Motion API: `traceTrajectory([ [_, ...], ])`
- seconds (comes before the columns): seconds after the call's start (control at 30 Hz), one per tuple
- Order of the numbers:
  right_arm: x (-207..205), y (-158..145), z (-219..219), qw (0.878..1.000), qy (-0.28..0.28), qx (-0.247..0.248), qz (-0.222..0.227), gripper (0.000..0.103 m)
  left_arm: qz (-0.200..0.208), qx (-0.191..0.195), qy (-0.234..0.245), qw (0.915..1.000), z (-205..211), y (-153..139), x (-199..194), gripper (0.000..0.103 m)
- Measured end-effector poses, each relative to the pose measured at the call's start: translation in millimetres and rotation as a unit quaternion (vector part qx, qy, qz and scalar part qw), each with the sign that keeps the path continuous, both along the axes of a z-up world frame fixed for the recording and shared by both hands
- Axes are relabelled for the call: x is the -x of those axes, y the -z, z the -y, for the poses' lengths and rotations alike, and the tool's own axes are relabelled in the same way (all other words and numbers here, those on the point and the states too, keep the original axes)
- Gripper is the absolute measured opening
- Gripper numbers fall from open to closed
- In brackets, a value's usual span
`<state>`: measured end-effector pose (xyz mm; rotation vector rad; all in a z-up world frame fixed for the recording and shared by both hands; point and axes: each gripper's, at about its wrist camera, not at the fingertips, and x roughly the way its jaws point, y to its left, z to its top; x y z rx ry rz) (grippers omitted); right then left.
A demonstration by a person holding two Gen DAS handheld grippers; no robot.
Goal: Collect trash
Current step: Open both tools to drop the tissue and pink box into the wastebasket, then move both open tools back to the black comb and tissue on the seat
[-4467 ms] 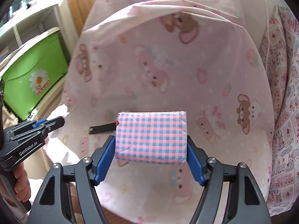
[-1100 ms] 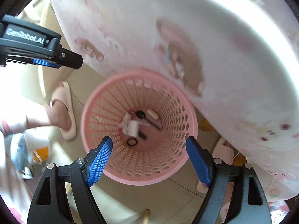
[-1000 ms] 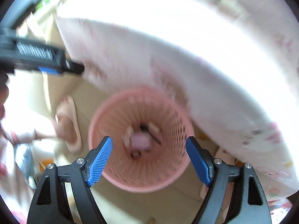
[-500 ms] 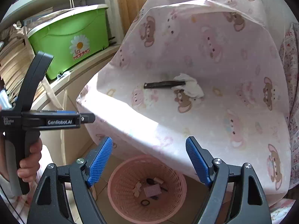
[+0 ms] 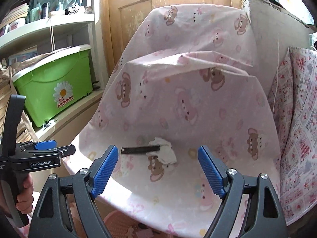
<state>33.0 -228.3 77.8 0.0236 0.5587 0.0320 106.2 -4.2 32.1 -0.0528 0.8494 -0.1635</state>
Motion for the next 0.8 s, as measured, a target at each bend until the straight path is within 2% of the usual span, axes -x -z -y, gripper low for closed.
traceTrajectory([
  [0.13, -27, -20, 17, 1.000, 0.012, -0.001, 0.001, 0.085, 0.031, 0.008, 0.000, 0.9995, 1, -32, -22, 0.077],
  [0.23, -39, -19, 26, 1.000, 0.024, 0.010, 0.010, 0.085, 0.048, 0.002, -0.001, 0.9988, 2, -39, -32, 0.078],
  [0.37, -50, 1, 35, 0.999, 0.032, 0.008, 0.005, 0.085, 0.039, 0.002, -0.003, 0.9992, -1, -15, -37, 0.079],
  [0.43, -56, 16, 41, 0.999, 0.041, 0.000, -0.006, 0.085, 0.013, 0.005, -0.008, 0.9999, -4, 5, -42, 0.079],
  [0.53, -72, 37, 51, 0.997, 0.059, -0.012, -0.044, 0.085, -0.029, 0.009, -0.024, 0.9993, -6, 29, -53, 0.079],
  [0.6, -83, 42, 57, 0.996, 0.058, -0.025, -0.065, 0.085, -0.039, 0.011, -0.027, 0.9988, -5, 36, -58, 0.079],
  [0.8, -101, 49, 78, 0.990, 0.093, -0.068, -0.085, 0.085, -0.046, 0.002, -0.031, 0.9985, 0, 44, -63, 0.079],
])
